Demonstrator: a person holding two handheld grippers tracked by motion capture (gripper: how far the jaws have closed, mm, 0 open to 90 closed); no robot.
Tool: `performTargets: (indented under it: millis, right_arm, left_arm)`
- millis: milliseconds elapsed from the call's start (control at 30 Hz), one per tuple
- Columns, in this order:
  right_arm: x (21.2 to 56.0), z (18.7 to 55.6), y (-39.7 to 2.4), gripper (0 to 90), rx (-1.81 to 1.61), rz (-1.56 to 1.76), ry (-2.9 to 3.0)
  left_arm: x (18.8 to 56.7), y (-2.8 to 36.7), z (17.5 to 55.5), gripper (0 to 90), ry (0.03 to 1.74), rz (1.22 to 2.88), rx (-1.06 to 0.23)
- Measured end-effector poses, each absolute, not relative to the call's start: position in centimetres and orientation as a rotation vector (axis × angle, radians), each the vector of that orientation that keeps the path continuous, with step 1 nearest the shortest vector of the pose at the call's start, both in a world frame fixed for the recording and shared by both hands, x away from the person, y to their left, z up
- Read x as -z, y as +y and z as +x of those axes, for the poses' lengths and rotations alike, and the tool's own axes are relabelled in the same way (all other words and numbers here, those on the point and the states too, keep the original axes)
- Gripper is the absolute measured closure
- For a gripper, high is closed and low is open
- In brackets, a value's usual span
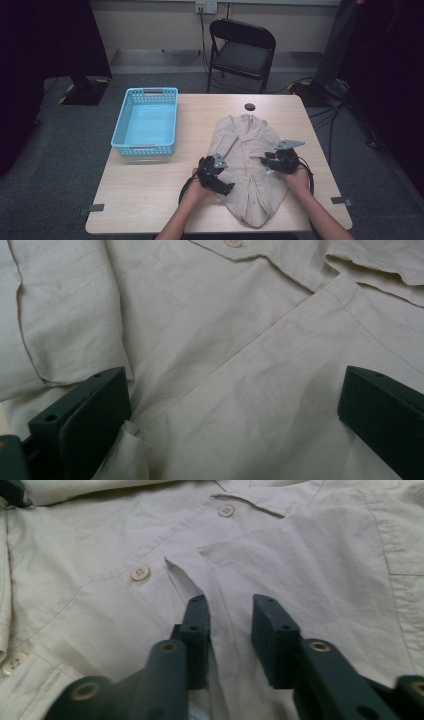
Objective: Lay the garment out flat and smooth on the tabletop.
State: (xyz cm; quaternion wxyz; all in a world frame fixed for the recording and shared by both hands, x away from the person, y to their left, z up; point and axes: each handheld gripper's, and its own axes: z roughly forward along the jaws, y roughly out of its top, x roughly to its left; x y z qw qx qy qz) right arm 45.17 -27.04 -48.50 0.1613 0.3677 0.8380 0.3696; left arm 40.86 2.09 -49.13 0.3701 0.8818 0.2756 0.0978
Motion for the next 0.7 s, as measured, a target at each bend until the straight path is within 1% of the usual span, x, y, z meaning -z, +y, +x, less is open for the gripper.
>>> performTargets:
  millis: [133, 233, 400, 700]
  right_arm:
    - [48.5, 45.0, -26.7, 82.1, -1.051, 1.028, 2.395]
    - [48.5, 45.1, -26.8, 86.4, -1.057, 1.043, 2.389]
    - [48.0, 45.2, -27.3, 87.4, -1.121, 1.073, 2.368]
    - [46.0, 45.3, -29.2, 87.7, -1.184, 1.114, 2.280]
  left_arm:
    - [49.1, 2.1, 40.9, 0.0, 0.707, 2.262, -0.251]
    - [49.1, 2.1, 40.9, 0.0, 0.707, 2.262, -0.251]
    - [49.1, 2.1, 40.9, 0.0, 0.707, 2.262, -0.251]
    - [49.1, 2.1, 40.9, 0.0, 0.707, 2.262, -0.251]
